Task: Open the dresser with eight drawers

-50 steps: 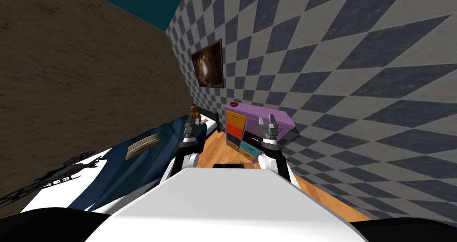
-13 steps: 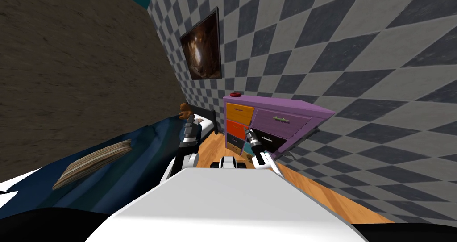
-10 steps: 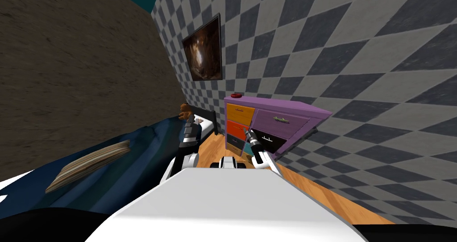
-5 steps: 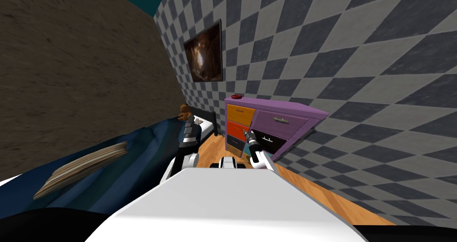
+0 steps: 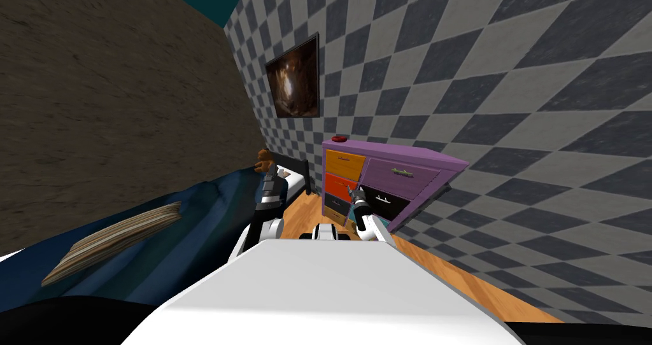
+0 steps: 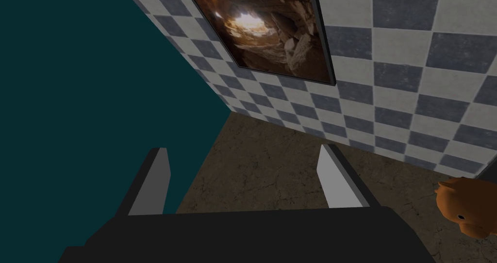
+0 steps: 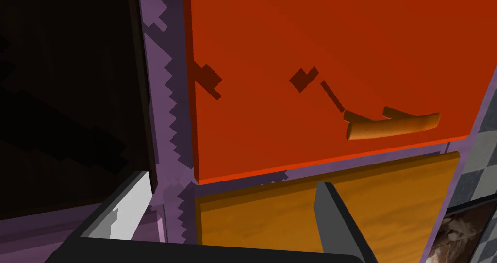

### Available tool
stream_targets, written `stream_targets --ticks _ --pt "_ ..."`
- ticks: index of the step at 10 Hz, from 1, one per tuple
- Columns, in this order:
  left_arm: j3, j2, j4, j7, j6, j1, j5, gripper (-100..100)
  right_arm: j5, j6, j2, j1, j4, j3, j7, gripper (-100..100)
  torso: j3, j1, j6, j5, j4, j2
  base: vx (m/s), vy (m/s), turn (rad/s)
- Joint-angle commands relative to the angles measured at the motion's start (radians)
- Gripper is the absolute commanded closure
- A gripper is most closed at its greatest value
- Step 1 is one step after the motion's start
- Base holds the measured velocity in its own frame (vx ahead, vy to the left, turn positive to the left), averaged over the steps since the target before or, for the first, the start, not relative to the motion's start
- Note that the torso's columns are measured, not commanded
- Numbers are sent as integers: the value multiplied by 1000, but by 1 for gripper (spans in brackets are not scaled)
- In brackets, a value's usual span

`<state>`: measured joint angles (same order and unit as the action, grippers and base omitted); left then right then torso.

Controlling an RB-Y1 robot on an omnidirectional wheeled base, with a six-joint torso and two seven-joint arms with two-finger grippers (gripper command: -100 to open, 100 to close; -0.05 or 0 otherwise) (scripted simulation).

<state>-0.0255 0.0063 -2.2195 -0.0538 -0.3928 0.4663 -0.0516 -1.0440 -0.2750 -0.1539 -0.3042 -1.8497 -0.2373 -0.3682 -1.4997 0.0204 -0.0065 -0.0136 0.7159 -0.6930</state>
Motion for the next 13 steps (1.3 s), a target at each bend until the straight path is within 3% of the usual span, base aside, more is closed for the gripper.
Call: stream_targets --ticks 1,2,3,5,6,9,13 --pt "0 0 0 0 0 0 0 0 -77 -48 5 14 62 -7 -27 -100 0 1 0 -1 -1 1 12 14 1" --pt "0 0 0 0 0 0 0 0 -77 -58 5 14 62 -7 -27 -100 -1 0 -1 -1 -2 3 10 27 -2" --pt "0 0 0 0 0 0 0 0 -127 -87 5 28 88 -20 -55 -100 -2 0 -1 -1 -2 4 5 30 -3" --pt "0 0 0 0 0 0 0 0 -137 -100 5 28 90 -20 -55 -100 -2 1 -2 -1 -2 5 7 18 17" --pt "0 0 0 0 0 0 0 0 -188 -139 6 42 112 -33 -81 -100 -2 3 -1 -2 -2 5 3 18 2" --pt "0 0 0 0 0 0 0 0 -195 -140 6 42 116 -33 -81 -100 -2 3 -1 -2 -2 4 0 2 0" --pt "0 0 0 0 0 0 0 0 -341 -244 8 84 192 -70 -154 -100 -2 0 -4 -2 -2 5 -11 17 19"
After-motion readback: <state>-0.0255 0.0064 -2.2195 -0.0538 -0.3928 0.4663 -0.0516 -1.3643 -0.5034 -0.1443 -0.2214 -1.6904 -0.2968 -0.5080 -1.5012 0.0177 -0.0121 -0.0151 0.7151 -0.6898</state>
